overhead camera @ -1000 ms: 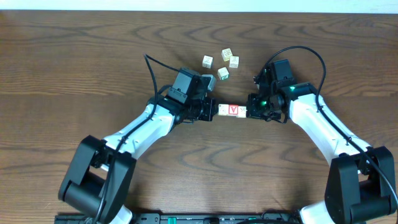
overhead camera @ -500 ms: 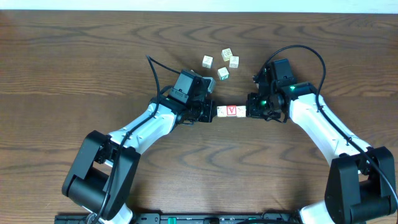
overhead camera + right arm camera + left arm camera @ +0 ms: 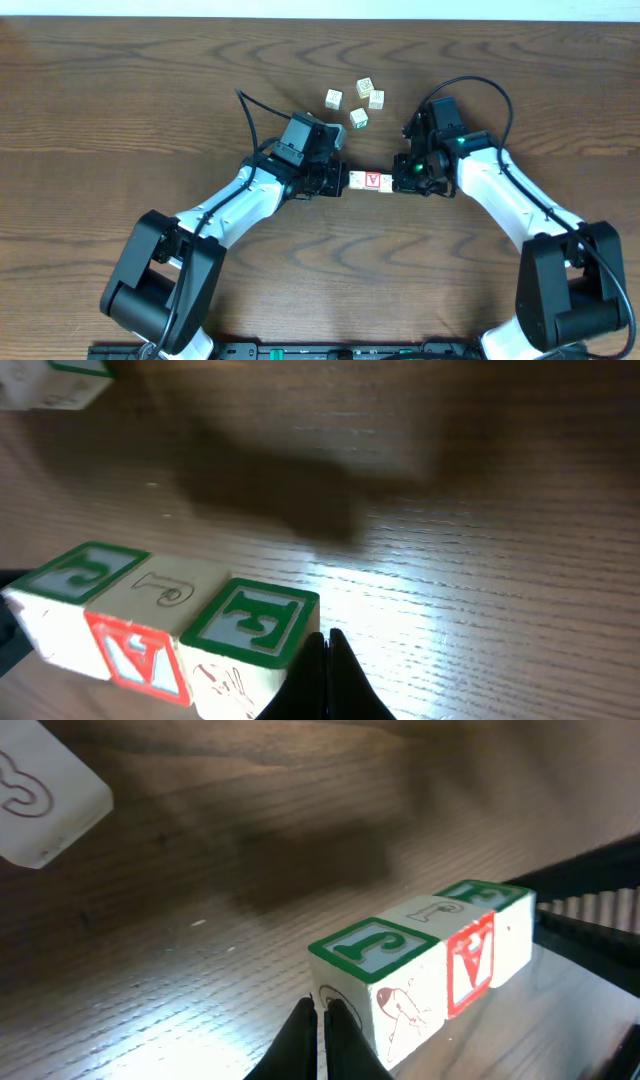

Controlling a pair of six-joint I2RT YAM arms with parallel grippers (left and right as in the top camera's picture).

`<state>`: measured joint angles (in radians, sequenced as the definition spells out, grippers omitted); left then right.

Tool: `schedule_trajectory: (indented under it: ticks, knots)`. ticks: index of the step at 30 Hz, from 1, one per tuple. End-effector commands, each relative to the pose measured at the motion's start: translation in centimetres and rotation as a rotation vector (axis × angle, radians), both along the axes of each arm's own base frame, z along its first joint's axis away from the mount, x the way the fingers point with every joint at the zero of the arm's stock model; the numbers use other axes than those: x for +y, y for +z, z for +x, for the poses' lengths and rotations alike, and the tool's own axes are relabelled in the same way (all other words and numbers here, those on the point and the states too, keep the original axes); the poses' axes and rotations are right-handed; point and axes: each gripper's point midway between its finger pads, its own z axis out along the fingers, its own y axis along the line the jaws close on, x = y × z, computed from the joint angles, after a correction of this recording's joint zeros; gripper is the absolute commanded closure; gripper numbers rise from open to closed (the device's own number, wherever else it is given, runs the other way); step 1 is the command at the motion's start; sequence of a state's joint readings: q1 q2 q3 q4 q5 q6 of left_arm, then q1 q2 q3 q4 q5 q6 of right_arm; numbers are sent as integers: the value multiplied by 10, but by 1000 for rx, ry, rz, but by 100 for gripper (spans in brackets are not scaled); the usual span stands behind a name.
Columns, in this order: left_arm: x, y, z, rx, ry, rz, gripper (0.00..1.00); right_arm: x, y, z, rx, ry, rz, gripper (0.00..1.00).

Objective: Lift 3 blocks

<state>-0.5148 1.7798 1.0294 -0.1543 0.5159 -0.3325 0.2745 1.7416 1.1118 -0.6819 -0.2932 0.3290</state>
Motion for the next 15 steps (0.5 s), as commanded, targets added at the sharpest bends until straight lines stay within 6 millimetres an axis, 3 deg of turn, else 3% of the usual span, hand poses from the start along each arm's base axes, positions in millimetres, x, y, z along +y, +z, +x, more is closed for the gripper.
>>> schedule_trajectory:
  ticks: [1, 15]
  knots:
    - [-40, 15, -28, 23, -161, -114, 93, 60, 26, -8, -2, 139, 219, 99]
    - [-43, 7, -33, 40, -174, -103, 93, 58, 24, -7, -8, 138, 208, 99]
